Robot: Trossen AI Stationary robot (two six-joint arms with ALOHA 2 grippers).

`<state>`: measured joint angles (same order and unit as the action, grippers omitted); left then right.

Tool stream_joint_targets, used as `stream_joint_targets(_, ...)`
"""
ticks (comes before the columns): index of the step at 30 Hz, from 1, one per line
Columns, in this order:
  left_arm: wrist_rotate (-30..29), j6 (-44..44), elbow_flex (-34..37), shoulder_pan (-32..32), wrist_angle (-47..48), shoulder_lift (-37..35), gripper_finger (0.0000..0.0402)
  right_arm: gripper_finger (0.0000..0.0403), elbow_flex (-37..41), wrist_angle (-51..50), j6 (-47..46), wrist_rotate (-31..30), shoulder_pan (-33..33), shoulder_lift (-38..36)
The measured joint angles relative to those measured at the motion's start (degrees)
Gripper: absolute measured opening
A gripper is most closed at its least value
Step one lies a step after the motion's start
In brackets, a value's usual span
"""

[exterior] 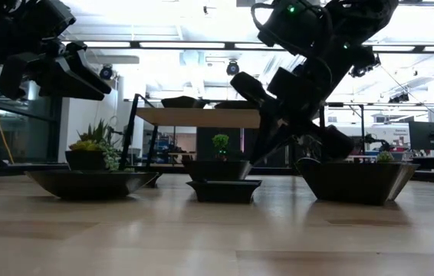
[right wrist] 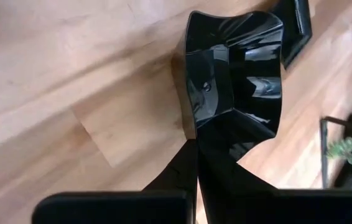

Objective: Pick & Place Mini shaped plates
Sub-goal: Stack the black distorted square plate on top of the black distorted square plate on the shelf

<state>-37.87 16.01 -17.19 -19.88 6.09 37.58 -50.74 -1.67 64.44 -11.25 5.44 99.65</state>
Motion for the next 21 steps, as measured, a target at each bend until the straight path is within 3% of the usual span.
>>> stream_joint_targets(14,0.7,0.9,0.0,0.0,-0.1,0.0,0.0152,0.0000,-5.7,-5.8,-1.5,-1.2,2.6,-0.1)
stream_joint_targets(21,8.5,19.5,0.0,0.0,-6.2,0.0,0.0152,0.0000,-13.1,-14.5,-3.1,3.9,2.6,-0.1)
